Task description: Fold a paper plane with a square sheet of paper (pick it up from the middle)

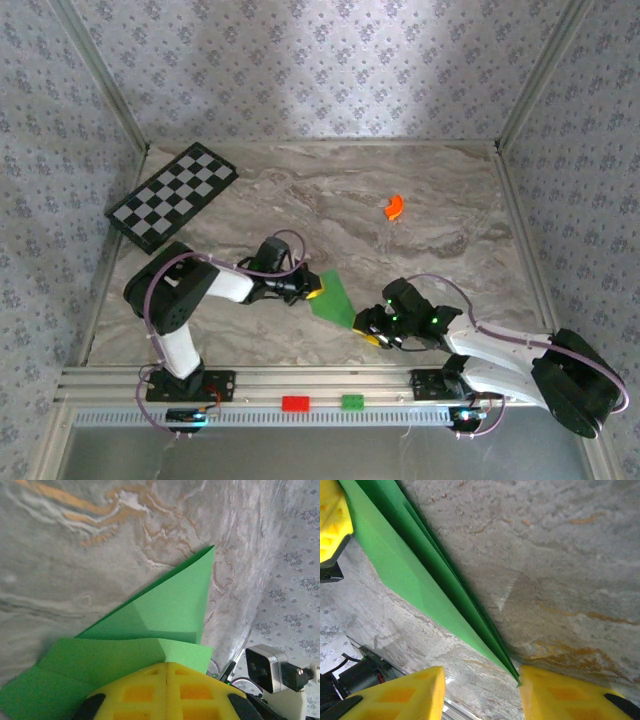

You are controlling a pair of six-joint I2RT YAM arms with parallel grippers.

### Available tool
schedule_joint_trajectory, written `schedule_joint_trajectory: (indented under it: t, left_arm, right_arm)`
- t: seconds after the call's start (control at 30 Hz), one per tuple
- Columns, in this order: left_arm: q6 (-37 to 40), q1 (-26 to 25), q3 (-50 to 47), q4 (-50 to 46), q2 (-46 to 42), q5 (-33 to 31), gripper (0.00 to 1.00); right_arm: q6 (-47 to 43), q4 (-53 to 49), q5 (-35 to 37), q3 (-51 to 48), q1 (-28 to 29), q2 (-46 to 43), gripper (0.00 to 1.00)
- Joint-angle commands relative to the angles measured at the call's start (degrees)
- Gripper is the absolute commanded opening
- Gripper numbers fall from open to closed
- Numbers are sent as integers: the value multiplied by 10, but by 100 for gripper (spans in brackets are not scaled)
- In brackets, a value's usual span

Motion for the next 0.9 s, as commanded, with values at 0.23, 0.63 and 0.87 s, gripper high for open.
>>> schedule_joint_trajectory:
  t: [0.23,0.63,0.87]
  left_arm:
    - [3,-12,-6,-39,34,16,0]
    - [18,-12,7,-58,31,12,0]
    - [34,-12,19,-81,21,9,0]
  right_arm:
    - [-7,31,25,-4,3,-11,44]
    - [-35,13,23,18,2,-46,40]
    - [-51,-5,26,24,0,-46,31]
